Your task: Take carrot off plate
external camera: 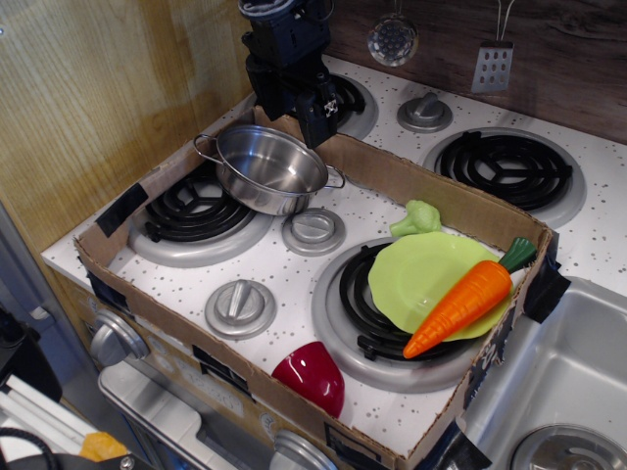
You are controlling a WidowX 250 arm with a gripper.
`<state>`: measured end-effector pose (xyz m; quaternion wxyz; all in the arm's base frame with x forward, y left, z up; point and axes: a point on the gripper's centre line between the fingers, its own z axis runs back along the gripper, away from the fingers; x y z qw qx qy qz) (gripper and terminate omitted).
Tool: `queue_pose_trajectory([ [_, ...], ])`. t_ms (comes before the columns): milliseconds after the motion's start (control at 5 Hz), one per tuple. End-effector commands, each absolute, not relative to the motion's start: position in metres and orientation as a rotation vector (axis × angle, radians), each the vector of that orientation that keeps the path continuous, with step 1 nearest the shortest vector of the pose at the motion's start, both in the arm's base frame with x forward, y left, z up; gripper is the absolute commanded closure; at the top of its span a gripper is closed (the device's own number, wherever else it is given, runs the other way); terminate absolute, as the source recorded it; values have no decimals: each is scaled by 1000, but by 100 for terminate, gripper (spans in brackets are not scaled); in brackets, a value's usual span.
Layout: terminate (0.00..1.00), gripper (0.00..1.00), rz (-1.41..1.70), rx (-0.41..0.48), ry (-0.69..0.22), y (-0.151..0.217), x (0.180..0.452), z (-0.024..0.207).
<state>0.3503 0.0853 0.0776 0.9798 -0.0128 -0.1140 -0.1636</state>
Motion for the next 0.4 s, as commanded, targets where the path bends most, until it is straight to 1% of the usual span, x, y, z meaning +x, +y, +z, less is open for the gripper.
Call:
queue_pose_trajectory([
  [0, 0, 0, -329, -26, -230, 85, 350, 78],
  [200, 0, 0, -327, 9, -228, 82, 346, 97],
])
